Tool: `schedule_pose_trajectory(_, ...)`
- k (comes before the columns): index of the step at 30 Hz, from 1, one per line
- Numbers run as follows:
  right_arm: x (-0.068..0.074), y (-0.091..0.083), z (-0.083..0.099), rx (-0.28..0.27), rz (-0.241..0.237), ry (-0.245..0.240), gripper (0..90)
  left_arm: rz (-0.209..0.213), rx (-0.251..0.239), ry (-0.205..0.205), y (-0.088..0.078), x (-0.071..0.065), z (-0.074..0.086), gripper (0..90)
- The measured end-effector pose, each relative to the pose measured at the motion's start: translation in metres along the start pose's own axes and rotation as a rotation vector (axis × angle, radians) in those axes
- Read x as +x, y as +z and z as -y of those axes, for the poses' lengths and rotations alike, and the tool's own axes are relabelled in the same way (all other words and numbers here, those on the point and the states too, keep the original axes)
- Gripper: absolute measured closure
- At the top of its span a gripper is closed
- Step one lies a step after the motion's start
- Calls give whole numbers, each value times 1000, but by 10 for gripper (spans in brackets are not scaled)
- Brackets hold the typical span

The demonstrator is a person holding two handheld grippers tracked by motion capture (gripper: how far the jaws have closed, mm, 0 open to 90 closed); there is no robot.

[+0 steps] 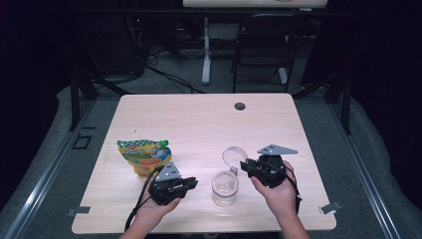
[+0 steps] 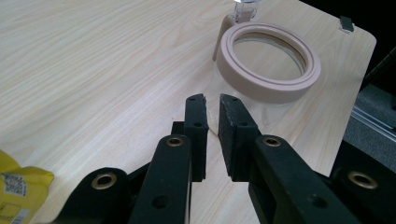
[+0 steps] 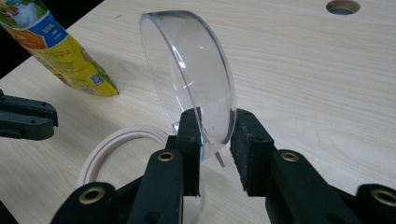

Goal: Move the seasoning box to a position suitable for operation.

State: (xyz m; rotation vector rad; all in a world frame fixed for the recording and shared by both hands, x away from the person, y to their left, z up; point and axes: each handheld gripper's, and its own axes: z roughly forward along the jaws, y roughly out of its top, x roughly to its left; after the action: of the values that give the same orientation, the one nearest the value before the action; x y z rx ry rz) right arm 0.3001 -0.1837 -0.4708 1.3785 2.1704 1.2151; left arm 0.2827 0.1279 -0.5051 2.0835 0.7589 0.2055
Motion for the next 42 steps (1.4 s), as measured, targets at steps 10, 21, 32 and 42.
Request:
schedule_pose_trajectory(10,-2,5,-5,13,-3,-26,760,-14,2,-14,-3,4,4,802)
schedule_pose_trajectory(21,-5,10,-7,-5,-9,-45,767,-41,-6,-30,-9,8,8,754)
schedule_pose_trajectory(32,3,-3,-7,36,-15,-64,732,-118,1,-54,-42,27,22,731)
schedule_pose_trajectory(42,3,-18,3,81,-4,-16,726,-148,-8,-96,-60,48,33,713)
